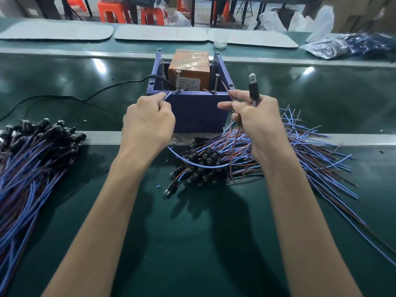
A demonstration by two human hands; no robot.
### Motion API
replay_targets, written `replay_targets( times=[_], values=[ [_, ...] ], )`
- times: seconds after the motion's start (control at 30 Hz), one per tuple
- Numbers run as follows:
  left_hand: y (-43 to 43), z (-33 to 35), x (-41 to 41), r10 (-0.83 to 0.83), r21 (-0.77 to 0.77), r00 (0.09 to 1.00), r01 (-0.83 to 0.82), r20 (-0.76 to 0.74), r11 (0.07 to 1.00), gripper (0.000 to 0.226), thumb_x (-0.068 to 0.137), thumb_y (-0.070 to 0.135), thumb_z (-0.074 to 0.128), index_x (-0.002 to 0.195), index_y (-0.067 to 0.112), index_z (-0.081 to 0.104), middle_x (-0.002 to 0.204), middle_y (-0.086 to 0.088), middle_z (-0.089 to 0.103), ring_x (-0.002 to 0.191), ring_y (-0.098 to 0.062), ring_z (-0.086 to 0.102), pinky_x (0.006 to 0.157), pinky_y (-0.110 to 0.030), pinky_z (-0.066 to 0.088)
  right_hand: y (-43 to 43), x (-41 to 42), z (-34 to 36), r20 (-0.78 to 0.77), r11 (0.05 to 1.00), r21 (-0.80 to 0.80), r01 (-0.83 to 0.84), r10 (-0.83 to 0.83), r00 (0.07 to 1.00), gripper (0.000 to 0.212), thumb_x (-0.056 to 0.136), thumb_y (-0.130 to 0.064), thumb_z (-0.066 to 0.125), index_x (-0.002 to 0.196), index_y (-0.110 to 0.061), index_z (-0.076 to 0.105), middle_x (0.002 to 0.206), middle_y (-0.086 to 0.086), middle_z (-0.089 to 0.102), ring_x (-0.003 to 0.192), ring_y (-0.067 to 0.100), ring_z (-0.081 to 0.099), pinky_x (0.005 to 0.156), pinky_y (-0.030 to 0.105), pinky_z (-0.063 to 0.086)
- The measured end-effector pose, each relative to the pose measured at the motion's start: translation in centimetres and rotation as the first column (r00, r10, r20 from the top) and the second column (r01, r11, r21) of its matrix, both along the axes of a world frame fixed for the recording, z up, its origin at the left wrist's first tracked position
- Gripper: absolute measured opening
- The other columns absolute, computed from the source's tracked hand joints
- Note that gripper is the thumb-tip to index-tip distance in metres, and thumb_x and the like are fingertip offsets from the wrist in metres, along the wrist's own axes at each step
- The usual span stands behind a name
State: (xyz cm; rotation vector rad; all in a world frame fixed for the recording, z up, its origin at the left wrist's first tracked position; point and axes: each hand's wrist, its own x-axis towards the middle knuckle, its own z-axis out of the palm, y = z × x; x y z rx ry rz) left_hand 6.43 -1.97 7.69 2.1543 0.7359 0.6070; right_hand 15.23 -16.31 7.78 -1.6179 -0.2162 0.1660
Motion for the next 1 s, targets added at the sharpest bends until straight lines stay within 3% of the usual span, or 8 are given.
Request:
replay_targets(
  times=[0.1, 0.2, 0.3, 0.43, 0.6, 0.87, 1.0],
  values=[
    [0.08, -0.33, 0.14, -0.073, -0.021, 0.997, 0.074, 0.015, 0.997, 0.041, 0.083, 0.012, 0.029, 0.103, 0.025, 0.062, 0.071, 0.008, 0.069, 0.067, -0.025, 0.058, 0.067, -0.036, 0.049, 0.12, 0.17, 0.03, 0.002, 0.999, -0.032, 0.042, -0.042, 0.999, 0.025, 0.093, -0.003, 0.044, 0.101, -0.014, 0.065, 0.073, -0.008, 0.071, 0.055, 0.002, 0.047, 0.047, 0.011, 0.035],
    [0.34, -0.67, 0.25, -0.103, -0.047, 0.993, 0.106, 0.065, 0.993, 0.050, 0.092, 0.004, 0.031, 0.129, 0.028, 0.054, 0.076, 0.012, 0.071, 0.045, -0.008, 0.061, 0.058, -0.026, 0.046, 0.14, 0.32, 0.00, -0.014, 0.999, -0.035, 0.027, -0.027, 1.000, 0.026, 0.095, -0.003, 0.042, 0.109, -0.012, 0.062, 0.081, -0.008, 0.072, 0.049, -0.003, 0.049, 0.051, 0.013, 0.035],
    [0.37, -0.79, 0.26, -0.087, -0.066, 0.989, 0.095, 0.118, 0.993, 0.042, 0.099, 0.011, 0.036, 0.134, 0.026, 0.056, 0.073, 0.017, 0.070, 0.045, -0.006, 0.064, 0.059, -0.022, 0.051, 0.08, 0.24, -0.08, -0.014, 1.000, -0.001, -0.012, 0.012, 1.000, 0.029, 0.097, 0.000, 0.041, 0.118, -0.007, 0.059, 0.082, -0.005, 0.070, 0.046, -0.003, 0.053, 0.049, 0.011, 0.036],
    [0.40, -0.72, 0.24, -0.023, -0.066, 0.987, 0.034, 0.161, 0.997, 0.031, 0.100, 0.019, 0.043, 0.122, 0.026, 0.064, 0.068, 0.017, 0.070, 0.044, -0.005, 0.064, 0.042, -0.012, 0.036, 0.06, 0.03, -0.02, 0.007, 0.999, 0.015, -0.051, 0.051, 0.999, 0.030, 0.095, 0.003, 0.044, 0.121, -0.005, 0.058, 0.079, -0.003, 0.069, 0.045, -0.002, 0.056, 0.044, 0.005, 0.036],
    [0.71, -0.78, 0.28, 0.035, -0.058, 0.987, -0.026, 0.159, 0.998, 0.029, 0.100, 0.022, 0.044, 0.120, 0.027, 0.063, 0.066, 0.018, 0.069, 0.044, -0.004, 0.063, 0.050, -0.023, 0.038, 0.24, -0.05, -0.01, 0.015, 0.997, 0.027, -0.068, 0.068, 0.998, 0.029, 0.096, 0.001, 0.044, 0.120, -0.005, 0.059, 0.080, -0.004, 0.070, 0.044, -0.003, 0.054, 0.044, 0.005, 0.036],
    [0.02, -0.99, 0.65, -0.135, -0.124, 0.980, 0.153, 0.143, 0.980, 0.030, 0.100, 0.019, 0.043, 0.119, 0.030, 0.064, 0.072, 0.024, 0.071, 0.044, -0.002, 0.060, 0.046, -0.008, 0.037, 0.16, 0.10, -0.12, 0.027, 0.997, 0.011, -0.073, 0.073, 0.997, 0.028, 0.096, -0.002, 0.045, 0.115, -0.011, 0.063, 0.083, -0.005, 0.073, 0.045, -0.001, 0.050, 0.043, 0.006, 0.035],
    [0.25, -0.88, 0.58, -0.068, -0.100, 0.981, 0.088, 0.184, 0.991, 0.028, 0.100, 0.022, 0.042, 0.116, 0.035, 0.061, 0.069, 0.025, 0.070, 0.040, -0.004, 0.059, 0.044, -0.012, 0.035, 0.02, 0.13, -0.06, 0.015, 0.997, 0.018, -0.077, 0.076, 0.997, 0.029, 0.095, -0.002, 0.045, 0.114, -0.013, 0.064, 0.082, -0.005, 0.073, 0.045, -0.001, 0.049, 0.043, 0.006, 0.036]
  ],
)
